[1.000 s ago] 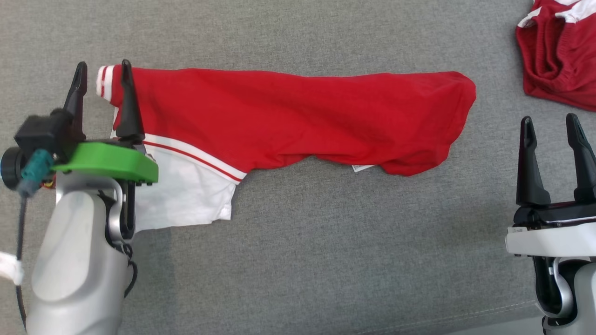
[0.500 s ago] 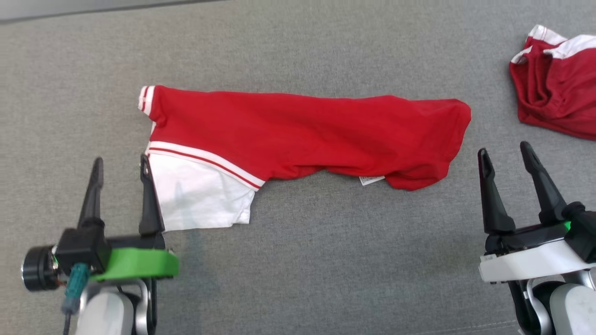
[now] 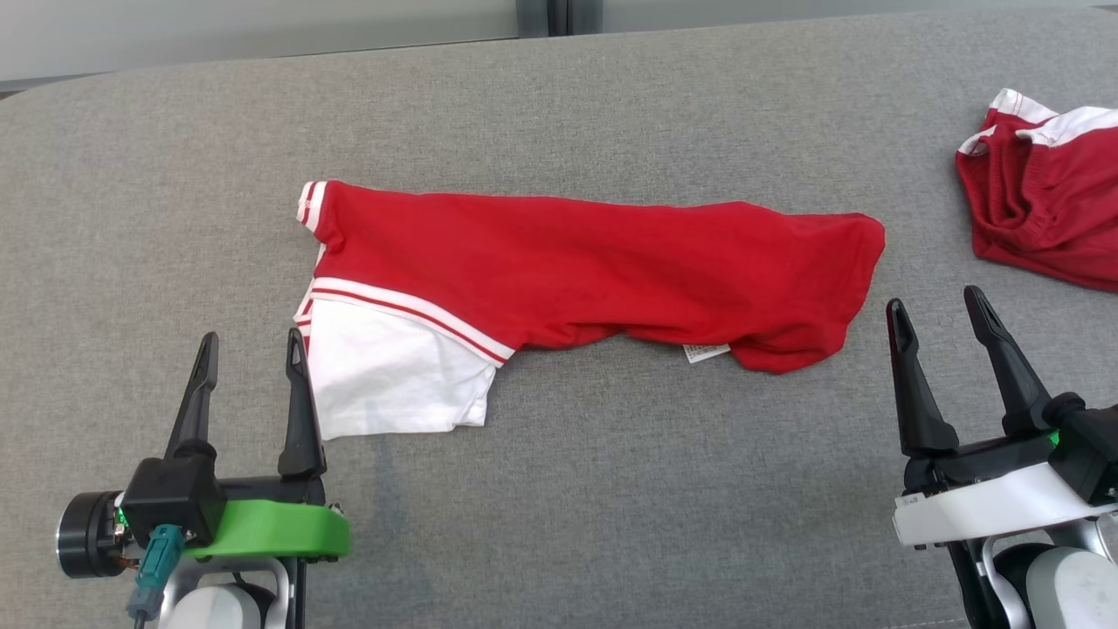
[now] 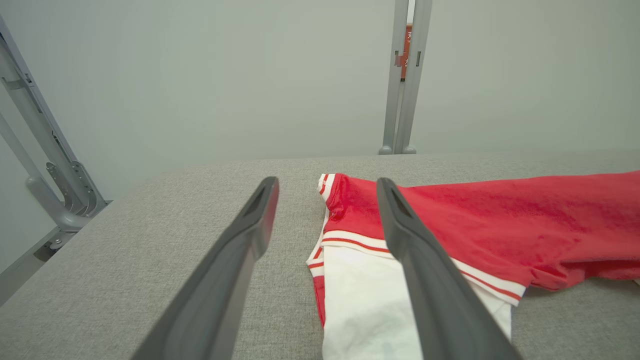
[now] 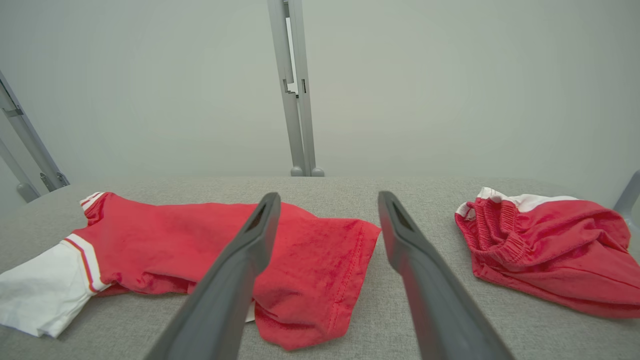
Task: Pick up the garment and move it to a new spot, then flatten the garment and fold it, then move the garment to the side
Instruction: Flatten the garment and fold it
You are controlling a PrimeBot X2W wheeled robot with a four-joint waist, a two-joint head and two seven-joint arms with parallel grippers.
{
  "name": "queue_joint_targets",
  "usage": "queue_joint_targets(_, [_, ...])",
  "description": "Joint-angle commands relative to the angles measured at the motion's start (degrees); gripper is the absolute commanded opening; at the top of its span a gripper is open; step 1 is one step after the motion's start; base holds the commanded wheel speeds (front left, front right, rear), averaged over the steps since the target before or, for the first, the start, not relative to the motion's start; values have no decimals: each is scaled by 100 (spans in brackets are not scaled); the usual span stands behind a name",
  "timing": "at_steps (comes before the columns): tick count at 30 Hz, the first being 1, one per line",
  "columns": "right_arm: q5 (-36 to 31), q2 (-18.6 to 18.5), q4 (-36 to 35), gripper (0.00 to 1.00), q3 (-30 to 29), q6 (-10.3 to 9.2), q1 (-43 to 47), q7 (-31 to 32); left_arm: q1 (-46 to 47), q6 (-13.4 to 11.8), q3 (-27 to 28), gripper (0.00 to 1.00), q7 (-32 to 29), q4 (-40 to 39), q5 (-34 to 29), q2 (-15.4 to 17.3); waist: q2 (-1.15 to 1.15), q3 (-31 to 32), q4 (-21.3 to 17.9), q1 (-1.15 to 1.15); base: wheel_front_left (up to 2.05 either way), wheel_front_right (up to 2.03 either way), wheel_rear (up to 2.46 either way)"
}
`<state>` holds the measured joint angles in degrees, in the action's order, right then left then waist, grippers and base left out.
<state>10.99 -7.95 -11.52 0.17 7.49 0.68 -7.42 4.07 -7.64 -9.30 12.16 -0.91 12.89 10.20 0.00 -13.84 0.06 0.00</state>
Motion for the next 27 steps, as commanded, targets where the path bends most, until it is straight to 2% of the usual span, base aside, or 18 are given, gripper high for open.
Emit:
queue_joint_targets(1, [54,-10,-25,100,-10,1,1,2,-61,-23,-6,100,-23,-19,-1,50,0,-3,-3,0,0,0,0])
queue_joint_targets(9, [60,12,-34,100,-42,1,18,1,-26,24,-113,100,-141,-10,10,81,0,-52,-6,0,0,0,0])
queue_joint_targets(16, [85,14,-14,100,-67,1,-66,15,-8,297,-421,100,-1278,572,382,13,0,-286,39,0,0,0,0])
queue_joint_targets(23, [108,27,48,100,-116,1,-120,-2,252,426,-319,100,-1478,1124,648,78,0,-469,34,0,0,0,0])
queue_joint_targets(24, [112,20,64,100,-124,1,-123,1,285,454,-315,86,-1498,1204,684,84,0,-481,31,0,0,0,0])
queue_joint_targets(25, [114,10,89,100,-141,1,-128,20,337,500,-316,51,-1486,1289,703,104,0,-505,25,0,0,0,0])
queue_joint_targets(26, [117,7,109,100,-162,1,-135,37,398,553,-326,33,-1473,1353,718,122,0,-525,21,0,0,0,0])
queue_joint_targets(27, [119,5,146,100,-187,1,-138,51,448,615,-341,0,-1484,1434,750,121,0,-541,16,0,0,0,0])
